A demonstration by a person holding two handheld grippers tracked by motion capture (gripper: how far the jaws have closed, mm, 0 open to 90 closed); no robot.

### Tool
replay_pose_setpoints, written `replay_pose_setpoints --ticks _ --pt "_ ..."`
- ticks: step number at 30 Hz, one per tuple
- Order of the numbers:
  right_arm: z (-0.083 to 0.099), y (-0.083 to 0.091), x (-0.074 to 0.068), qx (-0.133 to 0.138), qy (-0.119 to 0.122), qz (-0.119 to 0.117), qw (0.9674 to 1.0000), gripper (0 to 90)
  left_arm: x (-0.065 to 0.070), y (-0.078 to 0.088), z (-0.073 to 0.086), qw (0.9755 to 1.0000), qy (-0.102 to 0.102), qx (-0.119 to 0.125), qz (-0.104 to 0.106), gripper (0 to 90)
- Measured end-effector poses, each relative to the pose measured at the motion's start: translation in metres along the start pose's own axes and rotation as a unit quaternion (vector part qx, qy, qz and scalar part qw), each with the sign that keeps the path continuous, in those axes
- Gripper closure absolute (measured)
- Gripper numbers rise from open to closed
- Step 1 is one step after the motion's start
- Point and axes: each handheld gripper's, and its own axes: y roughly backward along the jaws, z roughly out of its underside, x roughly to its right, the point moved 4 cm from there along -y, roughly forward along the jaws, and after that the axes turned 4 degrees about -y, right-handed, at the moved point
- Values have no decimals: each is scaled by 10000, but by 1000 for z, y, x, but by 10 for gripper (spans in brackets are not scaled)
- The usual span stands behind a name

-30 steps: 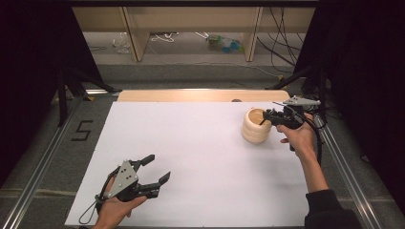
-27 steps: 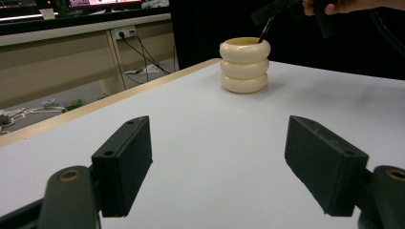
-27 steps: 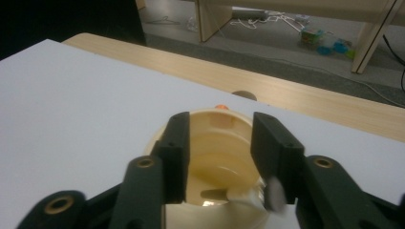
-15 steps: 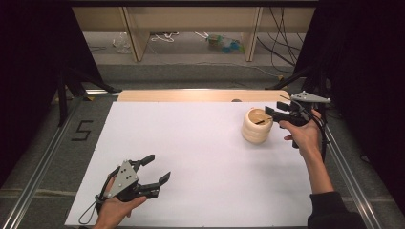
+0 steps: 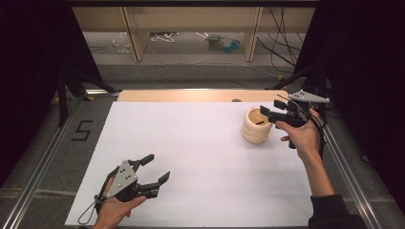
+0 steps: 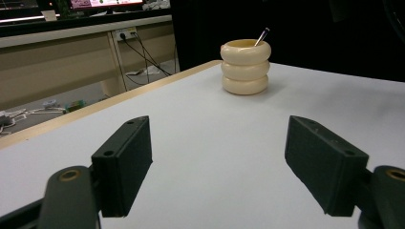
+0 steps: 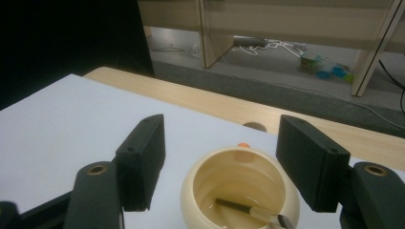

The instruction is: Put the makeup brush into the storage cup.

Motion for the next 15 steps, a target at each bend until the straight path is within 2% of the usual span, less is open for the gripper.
replay_pose_setpoints --ticks 4,5,15 --pt "-1 3 -6 -35 -73 -60 9999 333 0 0 0 10000 -4 -2 -3 245" --pt "-1 2 -7 24 -32 -99 9999 332 0 0 0 10000 -2 -4 -3 245" --pt "2 2 -17 -57 -27 -192 9998 305 -2 1 0 10000 -28 -3 -11 241"
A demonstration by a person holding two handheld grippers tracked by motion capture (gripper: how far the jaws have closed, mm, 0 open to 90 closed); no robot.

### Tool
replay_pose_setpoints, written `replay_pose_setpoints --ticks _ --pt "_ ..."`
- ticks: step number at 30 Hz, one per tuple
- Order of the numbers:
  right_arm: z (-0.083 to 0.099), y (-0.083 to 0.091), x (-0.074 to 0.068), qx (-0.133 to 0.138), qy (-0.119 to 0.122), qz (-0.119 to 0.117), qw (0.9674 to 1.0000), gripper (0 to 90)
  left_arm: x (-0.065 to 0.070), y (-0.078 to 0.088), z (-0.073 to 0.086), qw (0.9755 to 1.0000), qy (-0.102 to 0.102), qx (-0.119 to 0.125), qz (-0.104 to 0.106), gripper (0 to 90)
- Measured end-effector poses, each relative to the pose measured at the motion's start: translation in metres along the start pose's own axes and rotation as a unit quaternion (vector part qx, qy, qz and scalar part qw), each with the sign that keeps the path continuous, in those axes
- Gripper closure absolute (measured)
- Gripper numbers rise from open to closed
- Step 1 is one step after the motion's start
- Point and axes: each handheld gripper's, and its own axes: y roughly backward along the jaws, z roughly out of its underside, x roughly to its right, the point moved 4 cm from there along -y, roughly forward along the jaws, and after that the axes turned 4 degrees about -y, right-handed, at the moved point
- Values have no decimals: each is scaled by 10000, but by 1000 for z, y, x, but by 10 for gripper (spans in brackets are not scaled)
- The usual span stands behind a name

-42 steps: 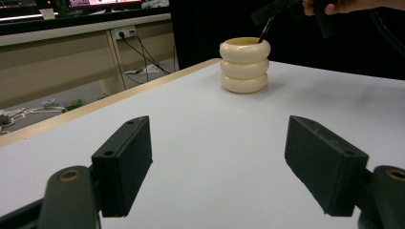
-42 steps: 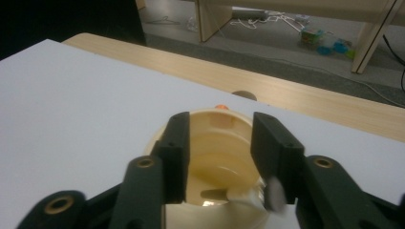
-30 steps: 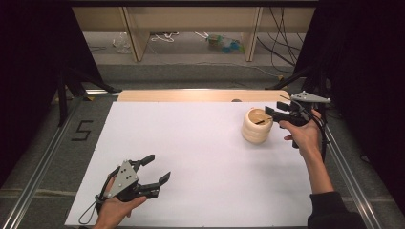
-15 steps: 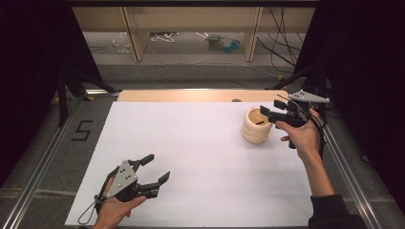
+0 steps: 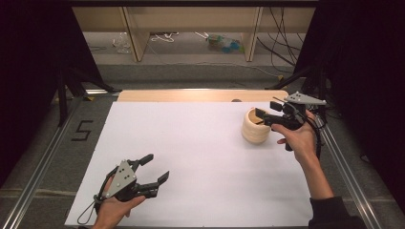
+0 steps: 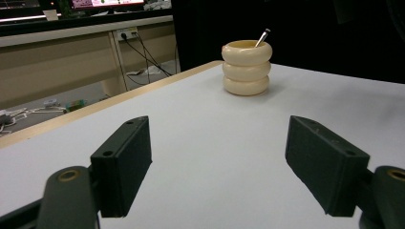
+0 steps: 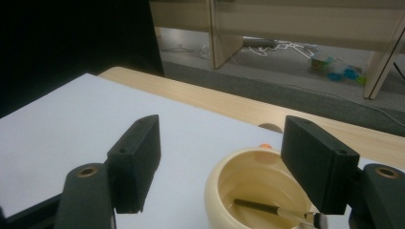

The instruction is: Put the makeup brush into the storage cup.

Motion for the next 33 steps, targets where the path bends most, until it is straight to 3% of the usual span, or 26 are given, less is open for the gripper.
replay_pose_setpoints --ticks 1,8,16,17,21,25,29,32,33 --pt "0 -1 0 98 14 -29 9999 301 0 0 0 10000 1 -1 0 241" --pt "2 2 -10 107 19 -182 9998 285 -1 0 0 10000 14 5 -8 241" --pt "7 8 -22 247 210 -247 9992 284 -2 1 0 10000 38 22 -36 242" --pt "8 11 -25 132 151 -273 9994 284 -2 2 0 10000 37 24 -37 242" --pt "10 14 -31 284 232 -329 9988 285 -3 2 0 10000 31 22 -42 241" --pt "17 16 -38 185 230 -453 9985 284 -4 2 0 10000 -15 16 -42 242" --pt "21 17 -42 298 381 -503 9976 270 -4 2 0 10000 2 17 -56 241" --pt "24 20 -46 208 253 -594 9977 266 -4 2 0 10000 40 25 -63 241" --pt "24 19 -46 324 297 -628 9971 266 -4 2 0 10000 28 25 -66 241"
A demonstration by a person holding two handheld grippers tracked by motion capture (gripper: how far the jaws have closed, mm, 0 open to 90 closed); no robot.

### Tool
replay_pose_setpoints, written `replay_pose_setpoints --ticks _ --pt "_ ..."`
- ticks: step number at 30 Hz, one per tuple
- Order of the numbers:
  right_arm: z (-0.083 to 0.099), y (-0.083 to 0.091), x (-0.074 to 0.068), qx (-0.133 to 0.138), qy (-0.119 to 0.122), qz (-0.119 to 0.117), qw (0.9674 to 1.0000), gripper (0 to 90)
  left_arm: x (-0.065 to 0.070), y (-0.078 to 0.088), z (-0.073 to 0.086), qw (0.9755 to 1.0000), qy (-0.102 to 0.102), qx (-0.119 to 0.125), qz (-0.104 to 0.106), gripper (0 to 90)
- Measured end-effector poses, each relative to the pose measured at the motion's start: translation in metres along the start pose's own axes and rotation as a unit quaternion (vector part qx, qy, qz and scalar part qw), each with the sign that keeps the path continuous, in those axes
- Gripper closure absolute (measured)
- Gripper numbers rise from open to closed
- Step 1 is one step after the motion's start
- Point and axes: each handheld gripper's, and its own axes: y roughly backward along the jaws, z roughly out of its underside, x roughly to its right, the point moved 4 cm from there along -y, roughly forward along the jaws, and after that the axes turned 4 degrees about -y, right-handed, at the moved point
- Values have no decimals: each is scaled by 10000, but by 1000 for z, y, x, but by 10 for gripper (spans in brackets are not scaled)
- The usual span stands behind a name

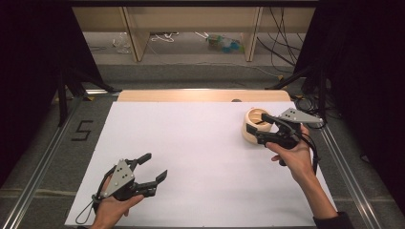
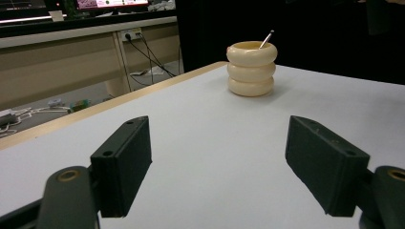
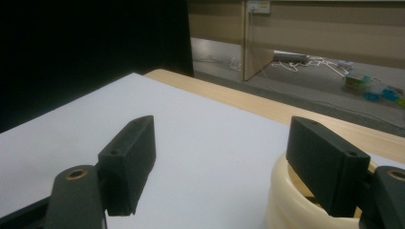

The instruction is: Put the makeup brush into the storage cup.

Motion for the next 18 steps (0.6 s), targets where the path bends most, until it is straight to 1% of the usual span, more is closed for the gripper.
replay_pose_setpoints --ticks 1,3,5,7,10,11,12,13,14,15,16,17,18 --pt "1 1 -2 -31 -75 -14 10000 265 0 0 0 10000 0 3 -1 241" --pt "4 1 -3 -49 -87 -24 9999 257 0 0 0 10000 -2 9 0 241" --pt "6 2 -4 -31 -41 4 10000 255 0 0 0 10000 6 18 -2 241" --pt "8 3 -4 -82 -17 -1 10000 252 0 0 0 10000 11 24 1 241" --pt "11 4 -7 -119 -65 -64 9999 244 -1 1 -1 10000 40 25 -5 240" --pt "11 2 -7 -36 -20 -83 10000 242 -1 1 -1 10000 44 26 -7 240" --pt "12 3 -8 -64 -54 -88 9999 241 -1 1 0 10000 44 25 -10 240" --pt "13 3 -9 -39 -71 -114 9999 238 -1 1 0 10000 22 20 -8 240" --pt "13 3 -10 -11 -52 -133 9999 237 -1 1 0 10000 47 21 -11 240" --pt "14 3 -11 -67 -58 -141 9999 235 -1 1 0 10000 39 19 -9 240" --pt "14 3 -11 -8 -9 -143 9999 234 -1 1 0 10000 42 21 -9 240" --pt "15 4 -13 -87 -61 -165 9998 232 -1 1 0 10000 42 23 -7 240" --pt "15 3 -13 22 -42 -159 9999 230 -1 1 0 10000 43 24 -7 240"
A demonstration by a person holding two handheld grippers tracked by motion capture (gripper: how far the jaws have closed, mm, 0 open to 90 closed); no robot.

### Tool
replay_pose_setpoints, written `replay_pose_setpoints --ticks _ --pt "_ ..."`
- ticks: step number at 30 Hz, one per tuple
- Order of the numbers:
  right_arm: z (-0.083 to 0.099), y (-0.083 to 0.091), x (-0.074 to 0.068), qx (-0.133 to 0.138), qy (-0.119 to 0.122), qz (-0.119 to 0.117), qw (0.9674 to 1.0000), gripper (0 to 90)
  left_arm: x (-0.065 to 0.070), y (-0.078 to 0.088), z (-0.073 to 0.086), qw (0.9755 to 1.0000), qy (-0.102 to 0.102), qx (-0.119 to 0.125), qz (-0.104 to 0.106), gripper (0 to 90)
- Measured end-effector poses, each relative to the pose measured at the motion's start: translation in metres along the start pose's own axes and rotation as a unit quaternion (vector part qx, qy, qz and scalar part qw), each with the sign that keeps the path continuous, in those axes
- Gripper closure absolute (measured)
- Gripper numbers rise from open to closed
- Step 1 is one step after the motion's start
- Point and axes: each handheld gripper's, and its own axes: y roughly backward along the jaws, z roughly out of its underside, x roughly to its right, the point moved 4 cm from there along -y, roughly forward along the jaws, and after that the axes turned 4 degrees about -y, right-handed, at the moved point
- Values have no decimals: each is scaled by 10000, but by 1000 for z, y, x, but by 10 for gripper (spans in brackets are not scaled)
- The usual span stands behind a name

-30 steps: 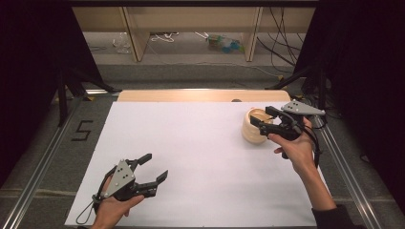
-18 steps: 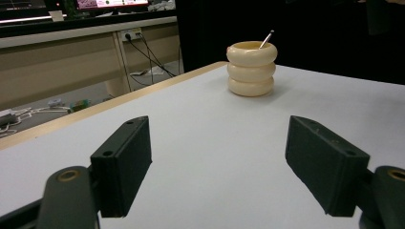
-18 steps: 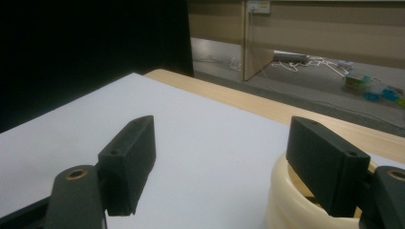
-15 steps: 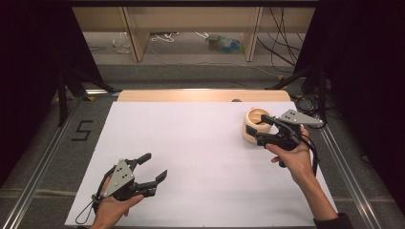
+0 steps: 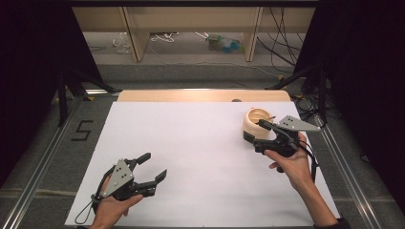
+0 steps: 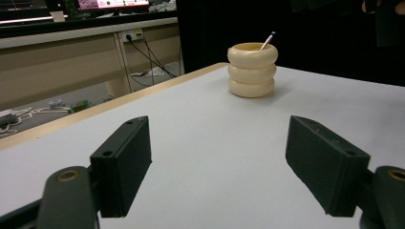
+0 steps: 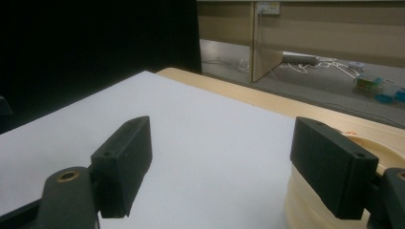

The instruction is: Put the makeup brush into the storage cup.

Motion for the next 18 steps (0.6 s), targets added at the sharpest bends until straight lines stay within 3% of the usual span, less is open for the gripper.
replay_pose_setpoints --ticks 5,7,9,18 --pt "3 1 -3 18 -27 11 10000 203 0 0 0 10000 5 -1 -4 240" --pt "4 2 -2 44 74 32 10000 201 0 0 0 10000 2 -3 -3 240" --pt "6 3 -5 -33 -79 -9 10000 200 0 0 0 10000 -11 -5 2 240" --pt "18 5 -11 -78 31 -73 9999 186 0 0 0 10000 -5 -6 0 237"
